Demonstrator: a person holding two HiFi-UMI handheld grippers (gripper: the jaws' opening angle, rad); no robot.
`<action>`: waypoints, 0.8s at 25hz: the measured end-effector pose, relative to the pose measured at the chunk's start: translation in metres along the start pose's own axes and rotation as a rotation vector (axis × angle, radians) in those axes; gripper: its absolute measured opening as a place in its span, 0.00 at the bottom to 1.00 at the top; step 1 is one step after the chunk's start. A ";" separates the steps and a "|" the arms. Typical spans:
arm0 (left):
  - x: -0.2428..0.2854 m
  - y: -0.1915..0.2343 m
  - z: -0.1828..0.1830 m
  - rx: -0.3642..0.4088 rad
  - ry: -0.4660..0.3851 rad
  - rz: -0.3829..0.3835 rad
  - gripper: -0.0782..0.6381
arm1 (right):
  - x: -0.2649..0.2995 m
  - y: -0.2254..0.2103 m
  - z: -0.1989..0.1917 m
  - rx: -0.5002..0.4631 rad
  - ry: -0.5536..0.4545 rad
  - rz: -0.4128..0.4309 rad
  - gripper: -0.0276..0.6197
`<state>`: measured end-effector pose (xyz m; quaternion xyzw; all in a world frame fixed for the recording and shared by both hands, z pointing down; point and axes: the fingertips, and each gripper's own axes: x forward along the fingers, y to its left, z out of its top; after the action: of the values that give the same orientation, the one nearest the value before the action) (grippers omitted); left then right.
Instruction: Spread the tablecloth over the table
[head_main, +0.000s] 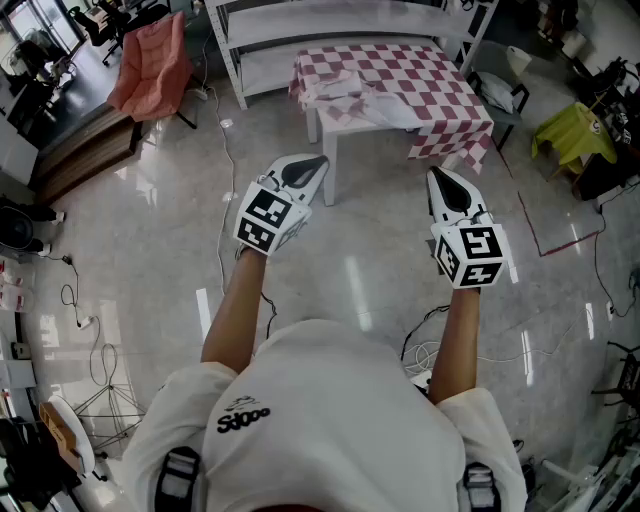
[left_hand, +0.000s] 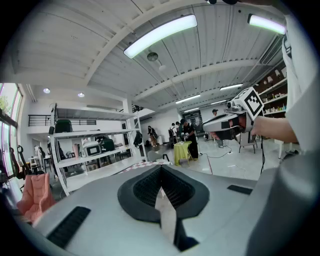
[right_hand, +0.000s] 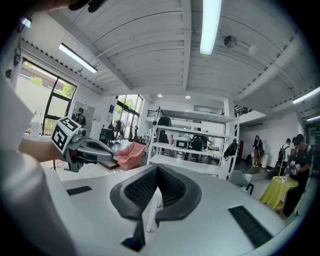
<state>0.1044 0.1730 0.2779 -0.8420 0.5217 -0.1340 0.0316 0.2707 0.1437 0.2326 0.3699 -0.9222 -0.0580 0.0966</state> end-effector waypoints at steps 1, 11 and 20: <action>0.003 -0.002 0.002 0.000 -0.001 0.002 0.15 | 0.000 -0.004 -0.001 0.000 0.001 0.004 0.08; 0.034 -0.030 0.005 -0.012 0.020 0.035 0.15 | -0.008 -0.035 -0.012 0.015 -0.033 0.064 0.08; 0.057 -0.051 0.005 -0.028 0.055 0.095 0.15 | -0.015 -0.061 -0.020 -0.009 -0.039 0.118 0.08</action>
<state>0.1736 0.1452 0.2939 -0.8126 0.5635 -0.1480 0.0117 0.3264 0.1095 0.2394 0.3134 -0.9438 -0.0635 0.0832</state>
